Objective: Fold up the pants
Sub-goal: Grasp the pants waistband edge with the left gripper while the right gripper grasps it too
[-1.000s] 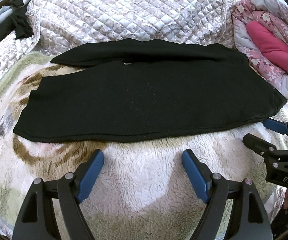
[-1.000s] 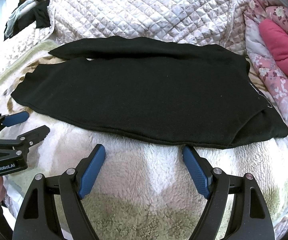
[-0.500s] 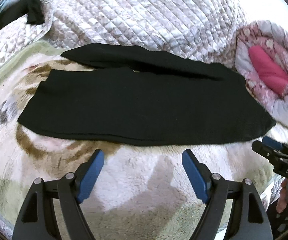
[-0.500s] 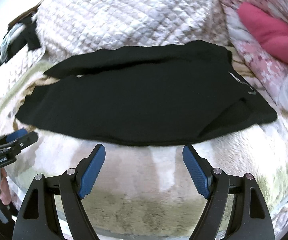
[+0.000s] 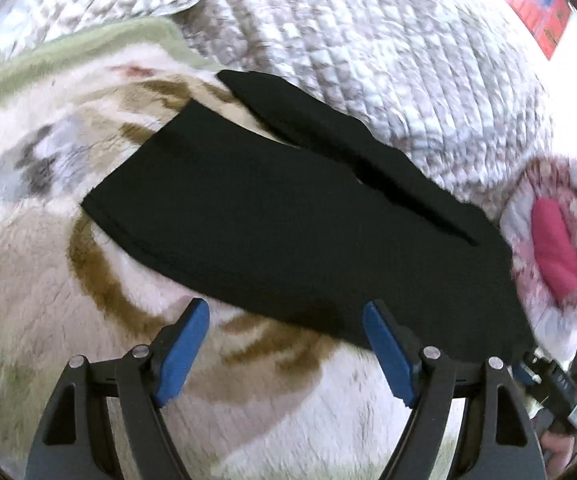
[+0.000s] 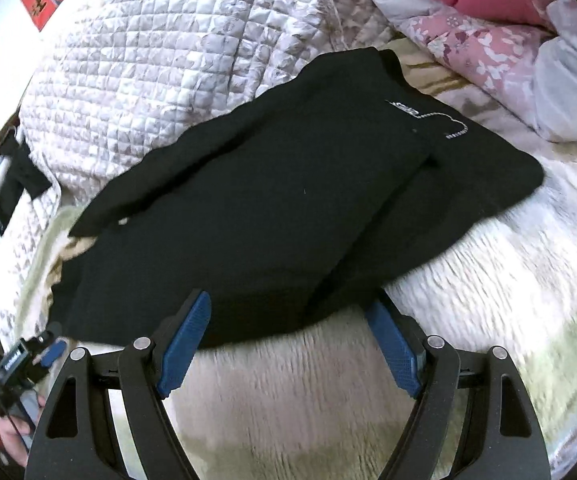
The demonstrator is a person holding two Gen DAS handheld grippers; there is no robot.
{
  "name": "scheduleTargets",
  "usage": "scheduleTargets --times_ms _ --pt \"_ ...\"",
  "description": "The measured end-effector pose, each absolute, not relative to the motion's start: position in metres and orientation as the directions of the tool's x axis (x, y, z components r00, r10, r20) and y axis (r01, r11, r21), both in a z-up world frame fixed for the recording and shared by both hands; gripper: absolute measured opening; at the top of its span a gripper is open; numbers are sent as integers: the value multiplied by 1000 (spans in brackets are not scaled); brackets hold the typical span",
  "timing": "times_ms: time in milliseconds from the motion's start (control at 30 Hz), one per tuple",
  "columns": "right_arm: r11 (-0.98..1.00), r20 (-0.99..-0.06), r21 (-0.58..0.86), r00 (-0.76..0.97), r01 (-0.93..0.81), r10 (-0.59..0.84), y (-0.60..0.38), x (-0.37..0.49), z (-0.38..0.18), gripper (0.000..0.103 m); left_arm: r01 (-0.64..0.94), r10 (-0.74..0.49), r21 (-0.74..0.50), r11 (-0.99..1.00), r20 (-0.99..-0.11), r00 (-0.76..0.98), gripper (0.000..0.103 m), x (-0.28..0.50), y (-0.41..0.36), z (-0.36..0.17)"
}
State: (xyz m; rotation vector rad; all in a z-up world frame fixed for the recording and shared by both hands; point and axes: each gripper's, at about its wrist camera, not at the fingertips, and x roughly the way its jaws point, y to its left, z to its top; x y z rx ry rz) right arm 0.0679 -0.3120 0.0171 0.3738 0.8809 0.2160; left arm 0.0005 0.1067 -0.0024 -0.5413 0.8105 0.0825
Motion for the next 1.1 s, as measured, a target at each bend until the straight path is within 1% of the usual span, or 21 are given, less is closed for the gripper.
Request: scheduleTargets --times_ms 67,200,233,300,333,367,400,433,500,533,567,600,633,667,700,733,800,900,1000,1100 --pt "905 -696 426 630 -23 344 -314 74 18 80 -281 -139 -455 845 -694 707 81 5 113 -4" --pt "885 -663 466 664 2 347 -322 84 21 79 -292 -120 -456 841 -682 722 81 13 118 -5" --pt "880 -652 476 676 12 344 -324 85 22 78 -294 -119 -462 837 -677 726 80 14 119 -5" --pt "872 -643 488 689 33 333 -330 88 24 68 -304 -120 -478 824 -672 731 78 14 122 -4" --pt "868 -642 494 693 46 328 -332 88 25 66 -311 -118 -484 818 -671 732 73 11 125 -4" --pt "862 -643 503 695 65 323 -336 88 24 61 -323 -114 -490 810 -671 732 70 10 128 -4" --pt "862 -649 500 693 78 314 -337 89 23 55 -334 -109 -495 802 -671 733 63 9 130 -5" --pt "865 -655 494 691 87 305 -339 90 22 53 -345 -99 -491 800 -674 732 56 9 133 -6" --pt "867 -658 490 691 91 299 -339 92 22 51 -363 -81 -480 798 -683 726 47 11 135 -7" --pt "868 -659 488 691 92 297 -339 94 22 51 -368 -76 -478 798 -684 725 45 13 137 -8" --pt "869 -659 485 693 95 292 -340 97 22 47 -373 -68 -472 799 -687 723 44 15 137 -8" --pt "869 -660 484 695 102 286 -341 100 22 40 -379 -58 -462 802 -692 720 38 19 137 -9" --pt "867 -661 486 696 110 282 -344 102 21 34 -388 -47 -453 802 -697 715 30 22 138 -9" --pt "862 -665 491 694 125 277 -347 104 19 19 -399 -36 -444 802 -704 709 25 23 139 -10" --pt "855 -670 498 691 145 273 -352 106 17 12 -410 -27 -438 800 -710 704 16 24 140 -11" --pt "846 -669 510 689 152 280 -355 107 16 11 -416 -28 -440 796 -713 701 11 24 142 -12" --pt "843 -668 517 687 150 287 -357 105 17 9 -414 -28 -434 800 -716 697 5 24 142 -10" --pt "839 -658 525 694 142 294 -359 101 22 7 -407 -4 -402 820 -716 698 4 20 138 -2" --pt "828 -643 545 698 128 316 -362 92 31 6 -396 -8 -409 822 -704 710 4 11 139 12" --pt "838 -644 534 697 114 316 -363 75 43 6 -391 -2 -403 828 -699 715 4 -7 139 25"
